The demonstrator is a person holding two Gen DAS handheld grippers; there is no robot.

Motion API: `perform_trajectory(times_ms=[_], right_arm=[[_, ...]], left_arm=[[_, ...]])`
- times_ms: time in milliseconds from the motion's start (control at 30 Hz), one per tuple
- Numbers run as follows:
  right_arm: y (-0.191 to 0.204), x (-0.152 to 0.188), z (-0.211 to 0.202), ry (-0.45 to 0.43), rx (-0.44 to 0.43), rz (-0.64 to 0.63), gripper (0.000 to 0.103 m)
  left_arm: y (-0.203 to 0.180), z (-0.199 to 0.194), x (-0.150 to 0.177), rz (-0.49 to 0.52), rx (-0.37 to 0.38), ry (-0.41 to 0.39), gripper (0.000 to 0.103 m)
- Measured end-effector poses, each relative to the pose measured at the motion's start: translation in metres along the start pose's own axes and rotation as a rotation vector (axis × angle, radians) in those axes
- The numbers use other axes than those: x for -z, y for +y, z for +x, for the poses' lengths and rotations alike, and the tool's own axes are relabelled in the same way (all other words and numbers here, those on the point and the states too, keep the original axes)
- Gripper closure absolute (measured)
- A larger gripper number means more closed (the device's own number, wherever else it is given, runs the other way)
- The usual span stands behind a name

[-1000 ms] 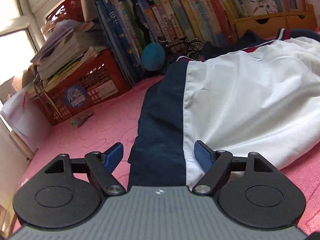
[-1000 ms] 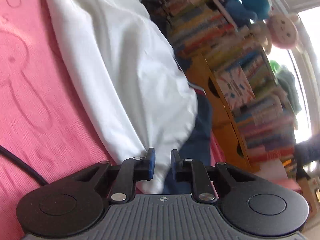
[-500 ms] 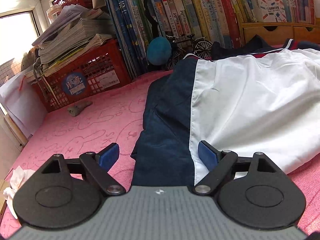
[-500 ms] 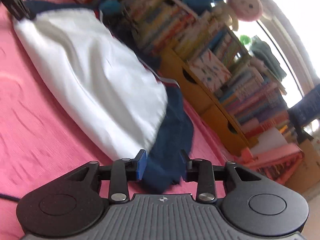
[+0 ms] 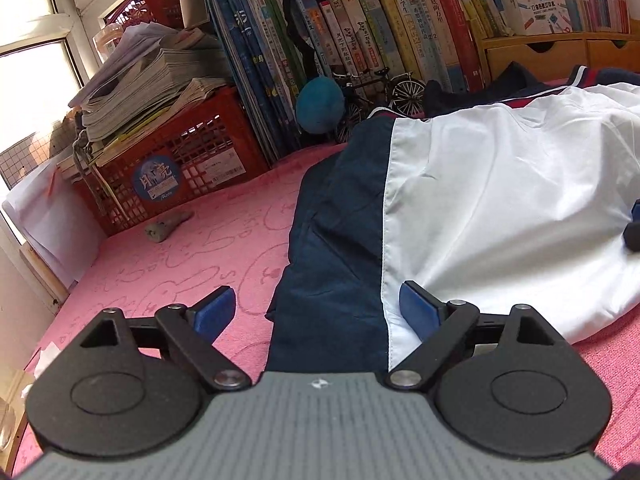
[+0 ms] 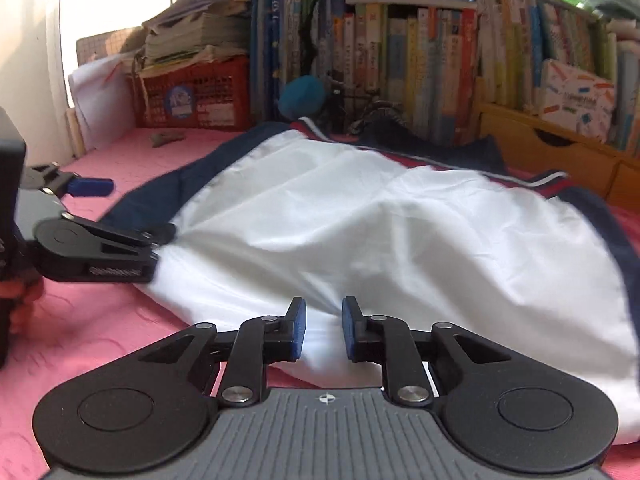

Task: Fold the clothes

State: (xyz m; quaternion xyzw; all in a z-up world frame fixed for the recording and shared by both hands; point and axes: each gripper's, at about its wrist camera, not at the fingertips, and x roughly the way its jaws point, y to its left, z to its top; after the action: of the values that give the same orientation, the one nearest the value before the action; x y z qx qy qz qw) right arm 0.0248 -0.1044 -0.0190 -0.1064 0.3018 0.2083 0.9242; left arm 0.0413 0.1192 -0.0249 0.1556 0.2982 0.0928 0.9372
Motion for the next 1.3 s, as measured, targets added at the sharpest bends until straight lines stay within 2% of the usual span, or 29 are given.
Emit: perform_trajectory(times_ms=[100, 167, 233, 267, 300, 367, 433, 500, 633, 733, 800, 867, 933, 967, 1067, 1133, 1200, 1300], right_arm=[[-0.057, 0.014, -0.009, 0.021, 0.210, 0.064, 0.076], [-0.105, 0.016, -0.020, 0.050, 0.324, 0.161, 0.076], [-0.137, 0.026, -0.030, 0.054, 0.410, 0.181, 0.076], [-0.152, 0.032, -0.035, 0.055, 0.452, 0.188, 0.067], [-0.162, 0.035, -0.038, 0.053, 0.438, 0.223, 0.056], [-0.174, 0.040, -0.041, 0.044, 0.402, 0.292, 0.055], [-0.173, 0.040, -0.041, 0.043, 0.405, 0.294, 0.055], [-0.171, 0.039, -0.039, 0.044, 0.409, 0.285, 0.055], [-0.169, 0.038, -0.039, 0.045, 0.410, 0.278, 0.055], [-0.169, 0.037, -0.038, 0.045, 0.409, 0.276, 0.053], [-0.168, 0.037, -0.038, 0.045, 0.408, 0.275, 0.053], [-0.168, 0.036, -0.038, 0.045, 0.407, 0.273, 0.053], [-0.168, 0.036, -0.038, 0.045, 0.406, 0.273, 0.053], [-0.168, 0.036, -0.038, 0.046, 0.406, 0.273, 0.053], [-0.169, 0.037, -0.038, 0.046, 0.404, 0.274, 0.053], [-0.170, 0.037, -0.038, 0.046, 0.403, 0.276, 0.052], [-0.171, 0.037, -0.039, 0.046, 0.401, 0.284, 0.051], [-0.173, 0.038, -0.039, 0.045, 0.395, 0.300, 0.049]], left_arm=[[0.006, 0.002, 0.000, -0.037, 0.027, 0.011, 0.011], [0.011, 0.004, 0.000, -0.062, 0.044, 0.020, 0.010], [0.014, 0.006, 0.000, -0.085, 0.058, 0.028, 0.009], [0.016, 0.006, 0.001, -0.094, 0.063, 0.031, 0.008], [0.016, 0.007, 0.001, -0.101, 0.065, 0.034, 0.008], [0.017, 0.007, 0.001, -0.113, 0.067, 0.039, 0.006], [0.019, 0.008, 0.001, -0.125, 0.072, 0.041, 0.005], [0.032, 0.010, 0.005, -0.188, 0.110, 0.047, 0.005], [0.086, 0.023, 0.028, -0.441, 0.146, 0.103, 0.003], [0.101, 0.015, 0.029, -0.480, 0.116, 0.122, 0.002], [0.091, 0.002, 0.020, -0.426, 0.046, 0.092, 0.008], [0.071, -0.013, 0.006, -0.343, -0.011, 0.017, 0.015], [0.050, -0.030, -0.009, -0.302, 0.052, -0.068, 0.015], [0.038, -0.036, -0.018, -0.288, 0.111, -0.105, 0.015], [-0.013, -0.049, -0.038, -0.163, 0.280, -0.154, 0.015], [-0.047, -0.054, -0.049, -0.071, 0.374, -0.176, 0.025], [-0.076, -0.046, -0.055, 0.014, 0.406, -0.162, 0.042], [-0.096, -0.021, -0.058, 0.079, 0.366, -0.114, 0.045]])
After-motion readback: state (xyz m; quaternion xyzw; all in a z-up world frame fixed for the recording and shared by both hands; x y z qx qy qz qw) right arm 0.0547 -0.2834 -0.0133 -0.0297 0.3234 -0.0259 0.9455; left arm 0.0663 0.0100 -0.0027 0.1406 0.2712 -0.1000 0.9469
